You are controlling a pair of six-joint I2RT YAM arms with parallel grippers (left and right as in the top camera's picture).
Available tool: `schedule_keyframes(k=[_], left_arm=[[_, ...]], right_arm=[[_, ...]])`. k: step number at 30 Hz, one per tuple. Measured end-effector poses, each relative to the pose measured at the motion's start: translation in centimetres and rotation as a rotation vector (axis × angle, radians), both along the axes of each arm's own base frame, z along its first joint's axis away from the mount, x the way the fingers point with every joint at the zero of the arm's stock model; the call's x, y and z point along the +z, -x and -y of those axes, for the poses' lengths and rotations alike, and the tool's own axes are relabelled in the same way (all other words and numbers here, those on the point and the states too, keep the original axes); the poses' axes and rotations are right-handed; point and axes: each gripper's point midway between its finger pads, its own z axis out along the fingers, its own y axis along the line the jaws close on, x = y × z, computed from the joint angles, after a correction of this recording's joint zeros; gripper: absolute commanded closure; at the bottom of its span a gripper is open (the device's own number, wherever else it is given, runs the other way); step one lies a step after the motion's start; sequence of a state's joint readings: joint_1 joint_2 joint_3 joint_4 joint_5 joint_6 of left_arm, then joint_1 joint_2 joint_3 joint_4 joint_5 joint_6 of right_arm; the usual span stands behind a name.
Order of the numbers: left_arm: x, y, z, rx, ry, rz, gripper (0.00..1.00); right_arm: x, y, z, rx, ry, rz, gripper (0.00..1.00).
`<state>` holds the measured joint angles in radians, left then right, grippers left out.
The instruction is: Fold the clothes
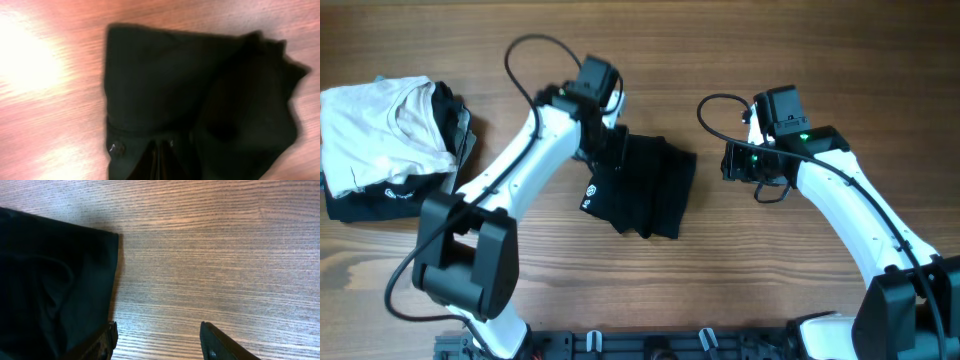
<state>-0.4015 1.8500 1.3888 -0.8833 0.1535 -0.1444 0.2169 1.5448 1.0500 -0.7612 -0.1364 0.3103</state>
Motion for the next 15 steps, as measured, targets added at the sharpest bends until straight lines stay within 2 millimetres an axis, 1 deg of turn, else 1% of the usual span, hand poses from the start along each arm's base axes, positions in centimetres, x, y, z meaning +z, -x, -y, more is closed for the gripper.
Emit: schedule_keyframes(k=[2, 3, 4, 5, 7, 8, 9, 10, 11, 12, 13, 14, 15], left_arm=[[-2.5, 0.8, 0.4, -0.013, 0.023, -0.007, 0.96], [-3.2, 1.2, 1.2, -0.027, 0.066, -0.013, 0.96], [-3.2, 1.7, 2.4, -0.048, 0.121, -0.028, 0.96], [-2.7, 2.2, 4.0, -0.080, 0.188, -0.039, 0.96], [-1.4, 3.5, 7.9, -0.166, 0.336, -0.057, 0.96], [-0.9, 4.4, 9.5, -0.210, 0.386, -0.069, 0.96], [-0.2, 5.9, 11.3, -0.265, 0.439, -0.091, 0.96], [0.1, 7.2, 12.7, -0.309, 0.471, -0.113, 0.96], [0.2, 8.0, 13.3, -0.329, 0.476, -0.129, 0.96], [0.1, 8.8, 13.4, -0.336, 0.469, -0.150, 0.96], [0.0, 8.9, 13.0, -0.328, 0.456, -0.160, 0.96], [0.0, 9.2, 12.0, -0.304, 0.420, -0.184, 0.96], [0.2, 9.1, 10.9, -0.279, 0.392, -0.190, 0.94]], right_arm=[[0.0, 0.0, 0.0, 0.000, 0.000, 0.000, 0.42], [0.0, 0.0, 0.0, 0.000, 0.000, 0.000, 0.42], [0.0, 0.0, 0.0, 0.000, 0.000, 0.000, 0.42], [0.0, 0.0, 0.0, 0.000, 0.000, 0.000, 0.42], [0.0, 0.0, 0.0, 0.000, 0.000, 0.000, 0.42], [0.0, 0.0, 0.0, 0.000, 0.000, -0.001, 0.42], [0.0, 0.0, 0.0, 0.000, 0.000, -0.001, 0.42], [0.0, 0.0, 0.0, 0.000, 0.000, -0.001, 0.42], [0.0, 0.0, 0.0, 0.000, 0.000, 0.000, 0.42], [0.0, 0.0, 0.0, 0.000, 0.000, 0.000, 0.42], [0.0, 0.0, 0.0, 0.000, 0.000, 0.000, 0.47], [0.0, -0.1, 0.0, 0.000, -0.001, 0.004, 0.53], [0.1, -0.1, -0.3, 0.015, -0.012, 0.008, 0.53]])
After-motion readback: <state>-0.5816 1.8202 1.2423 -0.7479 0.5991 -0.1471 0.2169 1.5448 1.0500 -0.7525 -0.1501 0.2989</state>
